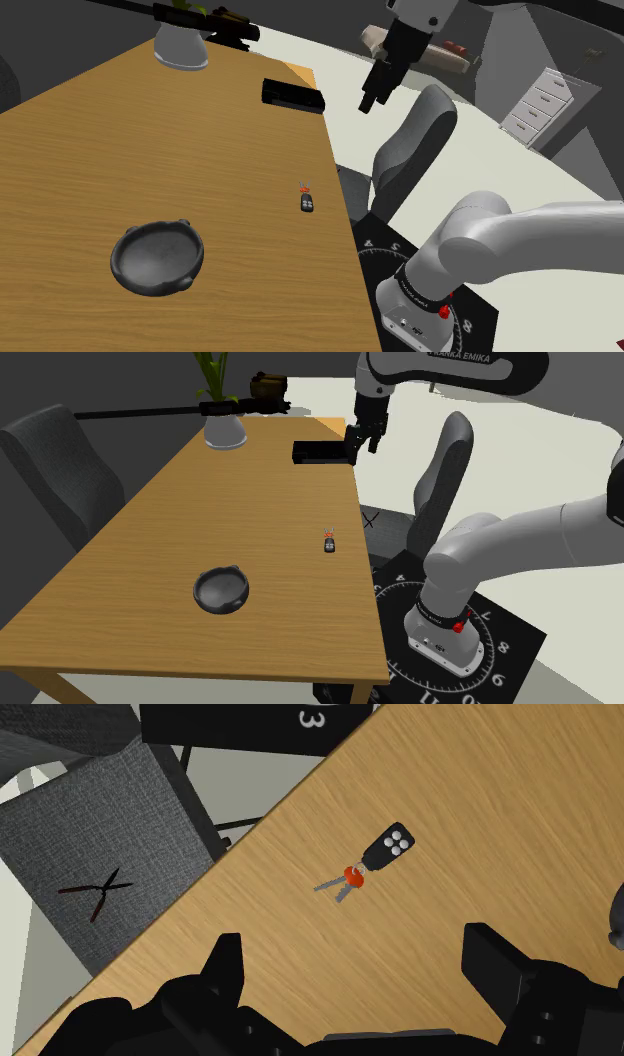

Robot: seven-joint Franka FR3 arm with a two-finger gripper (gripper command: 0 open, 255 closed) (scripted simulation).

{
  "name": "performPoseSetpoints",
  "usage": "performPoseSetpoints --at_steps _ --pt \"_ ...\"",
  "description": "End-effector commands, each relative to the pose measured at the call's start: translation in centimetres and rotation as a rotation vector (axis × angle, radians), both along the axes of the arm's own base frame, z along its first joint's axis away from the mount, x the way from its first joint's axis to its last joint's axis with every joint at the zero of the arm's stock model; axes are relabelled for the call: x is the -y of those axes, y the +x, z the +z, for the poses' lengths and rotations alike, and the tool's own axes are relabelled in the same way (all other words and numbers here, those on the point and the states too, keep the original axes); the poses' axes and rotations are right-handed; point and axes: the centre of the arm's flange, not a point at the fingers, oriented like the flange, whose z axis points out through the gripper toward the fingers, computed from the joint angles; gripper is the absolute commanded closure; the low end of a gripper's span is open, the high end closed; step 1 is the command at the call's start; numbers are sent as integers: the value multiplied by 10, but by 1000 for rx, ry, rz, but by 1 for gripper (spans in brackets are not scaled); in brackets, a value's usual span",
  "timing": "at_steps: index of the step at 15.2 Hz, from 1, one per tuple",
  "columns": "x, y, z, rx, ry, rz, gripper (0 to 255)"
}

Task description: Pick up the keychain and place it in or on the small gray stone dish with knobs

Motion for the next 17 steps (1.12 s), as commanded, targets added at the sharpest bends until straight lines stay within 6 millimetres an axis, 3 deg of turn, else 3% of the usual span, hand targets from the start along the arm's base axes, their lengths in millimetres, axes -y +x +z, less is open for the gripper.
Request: performPoseSetpoints --at_steps 1,17 --pt "0 0 0 0 0 0 0" --pt "-58 28 -200 -52 21 118 0"
